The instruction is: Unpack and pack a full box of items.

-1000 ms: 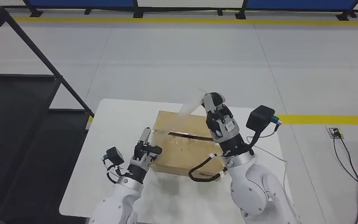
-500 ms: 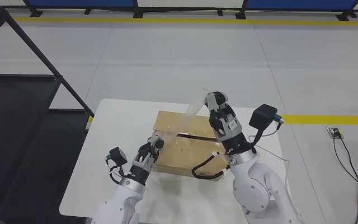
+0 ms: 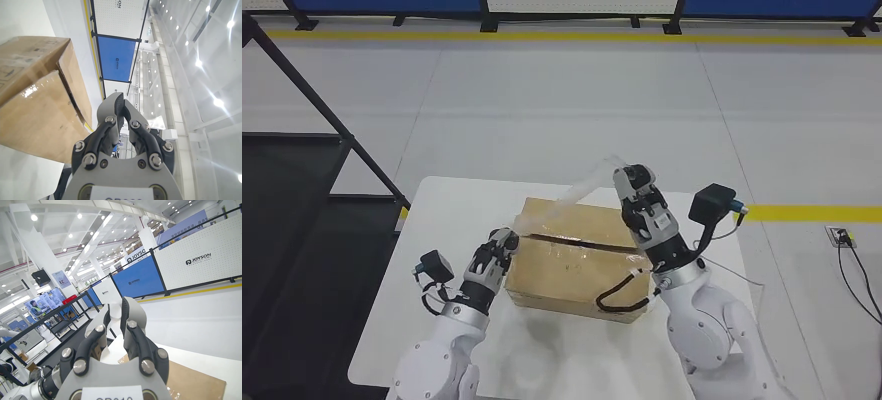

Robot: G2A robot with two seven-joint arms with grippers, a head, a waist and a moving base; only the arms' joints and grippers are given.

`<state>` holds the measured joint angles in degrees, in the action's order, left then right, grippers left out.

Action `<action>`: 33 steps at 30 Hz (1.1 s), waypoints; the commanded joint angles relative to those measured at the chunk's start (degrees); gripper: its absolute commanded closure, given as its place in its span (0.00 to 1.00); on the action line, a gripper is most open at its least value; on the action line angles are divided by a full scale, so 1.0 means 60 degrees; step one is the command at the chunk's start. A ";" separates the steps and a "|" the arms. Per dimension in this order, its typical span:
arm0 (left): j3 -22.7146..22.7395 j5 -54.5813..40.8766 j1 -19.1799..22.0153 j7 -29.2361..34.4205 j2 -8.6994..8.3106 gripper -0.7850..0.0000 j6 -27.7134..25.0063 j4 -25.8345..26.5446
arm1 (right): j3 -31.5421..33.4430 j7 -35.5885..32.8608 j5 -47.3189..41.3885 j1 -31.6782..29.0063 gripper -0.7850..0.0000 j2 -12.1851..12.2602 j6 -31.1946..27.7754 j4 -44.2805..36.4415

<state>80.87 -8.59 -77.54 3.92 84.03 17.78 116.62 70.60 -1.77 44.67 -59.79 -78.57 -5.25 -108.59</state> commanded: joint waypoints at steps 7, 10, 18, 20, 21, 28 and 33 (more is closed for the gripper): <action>0.0192 0.0091 0.0611 0.0143 -0.0055 1.00 0.0628 -0.0371 | 0.0586 -0.0154 0.0031 -0.0031 0.00 0.0059 -0.0173 0.0564; 0.0204 0.0110 0.0696 0.0137 -0.0069 1.00 0.0711 -0.0438 | 0.0815 -0.0135 -0.0015 -0.0039 0.00 0.0080 -0.0246 0.0816; 0.0090 0.0724 0.0802 0.0272 -0.0137 1.00 0.0646 -0.0890 | 0.1447 -0.0189 -0.0442 -0.0038 0.00 0.0145 -0.0593 0.1414; 0.0066 0.0913 0.0797 0.0433 -0.0165 1.00 0.0606 -0.1044 | 0.1589 -0.0266 -0.0624 -0.0030 0.00 0.0160 -0.0681 0.1561; 0.0068 0.0980 0.0804 0.0547 -0.0181 1.00 0.0616 -0.1117 | 0.1652 -0.0336 -0.0711 -0.0021 0.00 0.0169 -0.0733 0.1637; -0.0021 0.1058 0.1005 0.0689 -0.0210 1.00 0.0610 -0.1195 | 0.1892 -0.1491 -0.1625 0.0204 0.00 0.0240 -0.1294 0.2147; -0.0423 0.1442 0.1461 0.0873 -0.0218 1.00 0.0721 -0.0798 | 0.2074 -0.2201 -0.2378 0.0425 0.00 0.0290 -0.1588 0.2534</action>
<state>79.03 -0.62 -69.70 8.82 82.73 21.81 111.16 82.81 -14.30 31.43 -57.41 -76.88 -14.51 -93.88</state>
